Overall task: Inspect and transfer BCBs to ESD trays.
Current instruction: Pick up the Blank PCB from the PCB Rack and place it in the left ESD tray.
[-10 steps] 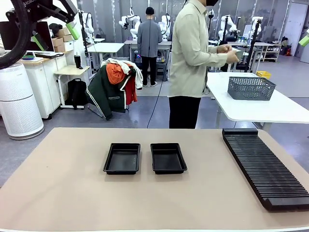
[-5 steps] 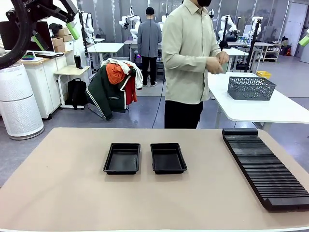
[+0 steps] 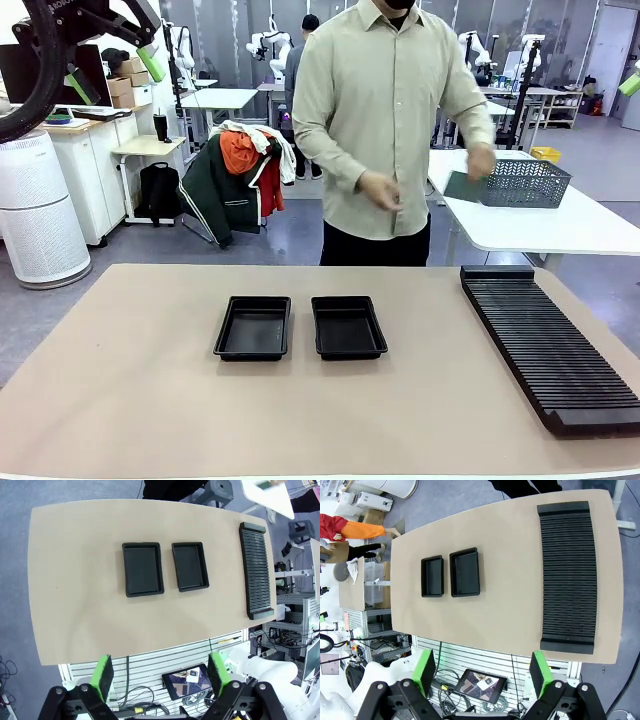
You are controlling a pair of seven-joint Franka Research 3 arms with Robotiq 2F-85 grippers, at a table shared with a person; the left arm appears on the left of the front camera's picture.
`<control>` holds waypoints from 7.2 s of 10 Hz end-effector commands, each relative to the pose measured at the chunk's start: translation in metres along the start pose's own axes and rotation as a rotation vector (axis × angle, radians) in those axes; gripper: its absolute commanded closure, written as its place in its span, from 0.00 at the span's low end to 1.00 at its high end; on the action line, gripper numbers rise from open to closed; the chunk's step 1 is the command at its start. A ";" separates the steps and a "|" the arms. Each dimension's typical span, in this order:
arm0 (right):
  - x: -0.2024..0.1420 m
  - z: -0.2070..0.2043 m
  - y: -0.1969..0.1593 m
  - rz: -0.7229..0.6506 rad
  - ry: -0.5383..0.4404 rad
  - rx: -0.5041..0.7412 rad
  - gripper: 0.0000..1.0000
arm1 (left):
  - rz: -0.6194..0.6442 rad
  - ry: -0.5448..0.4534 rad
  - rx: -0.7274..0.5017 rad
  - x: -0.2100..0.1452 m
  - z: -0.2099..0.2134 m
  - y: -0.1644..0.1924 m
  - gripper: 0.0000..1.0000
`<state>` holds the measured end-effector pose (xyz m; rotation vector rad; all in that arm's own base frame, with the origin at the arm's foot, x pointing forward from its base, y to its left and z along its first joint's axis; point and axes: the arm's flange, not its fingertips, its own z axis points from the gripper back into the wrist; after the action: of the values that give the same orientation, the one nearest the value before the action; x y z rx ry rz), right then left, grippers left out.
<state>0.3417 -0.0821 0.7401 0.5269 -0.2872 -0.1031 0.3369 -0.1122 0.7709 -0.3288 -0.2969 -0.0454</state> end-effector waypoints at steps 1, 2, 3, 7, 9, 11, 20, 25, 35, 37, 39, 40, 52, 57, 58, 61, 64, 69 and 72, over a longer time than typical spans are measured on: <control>0.000 -0.001 0.000 -0.001 0.002 -0.001 0.00 | 0.000 0.000 0.000 0.000 0.000 0.000 0.00; 0.000 -0.001 0.000 -0.001 0.002 -0.001 0.00 | 0.000 0.000 0.000 0.000 0.000 0.000 0.00; 0.000 -0.001 0.000 -0.001 0.002 -0.001 0.00 | 0.000 0.000 0.000 0.000 0.000 0.000 0.00; 0.000 -0.001 0.000 -0.001 0.002 -0.001 0.00 | 0.000 0.000 0.000 0.000 0.000 0.000 0.00; 0.000 -0.001 0.000 -0.001 0.002 -0.001 0.00 | 0.000 0.000 0.000 0.000 0.000 0.000 0.00; 0.000 -0.001 0.000 -0.001 0.002 -0.001 0.00 | 0.000 0.000 0.000 0.000 0.000 0.000 0.00; 0.000 -0.001 0.000 -0.001 0.002 -0.001 0.00 | 0.000 0.000 0.000 0.000 0.000 0.000 0.00; 0.000 -0.001 0.000 -0.001 0.002 -0.001 0.00 | 0.000 0.000 0.000 0.000 0.000 0.000 0.00; 0.005 -0.032 -0.015 0.506 0.092 -0.237 0.00 | 0.000 0.000 0.000 0.000 0.000 0.000 0.00; 0.013 -0.058 -0.031 0.690 0.075 -0.255 0.00 | 0.000 0.000 0.000 0.000 0.000 0.000 0.00; 0.017 -0.087 -0.046 0.935 0.097 -0.243 0.00 | 0.000 0.000 0.000 0.000 0.000 0.000 0.00; 0.021 -0.100 -0.053 1.006 0.121 -0.251 0.00 | 0.000 0.000 0.000 0.000 0.000 0.000 0.00; 0.046 -0.269 -0.136 1.618 0.300 -0.335 0.00 | 0.000 0.000 0.000 0.000 0.000 0.000 0.00; 0.049 -0.314 -0.156 1.658 0.363 -0.313 0.00 | 0.000 0.000 0.000 0.000 0.000 0.000 0.00; 0.049 -0.322 -0.160 1.658 0.368 -0.313 0.00 | 0.000 0.000 0.000 0.000 0.000 0.000 0.00; 0.048 -0.341 -0.170 1.651 0.366 -0.303 0.00 | 0.000 0.000 0.000 0.000 0.000 0.000 0.00; 0.047 -0.356 -0.176 1.641 0.361 -0.295 0.00 | 0.000 0.000 0.000 0.000 0.000 0.000 0.00; 0.048 -0.362 -0.171 1.604 0.394 -0.282 0.00 | 0.000 0.000 0.000 0.000 0.000 0.000 0.00; 0.048 -0.362 -0.171 1.604 0.394 -0.282 0.00 | 0.000 0.000 0.000 0.000 0.000 0.000 0.00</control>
<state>0.4923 -0.0615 0.3651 -0.0843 -0.2403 1.4749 0.3369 -0.1121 0.7713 -0.3288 -0.2976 -0.0454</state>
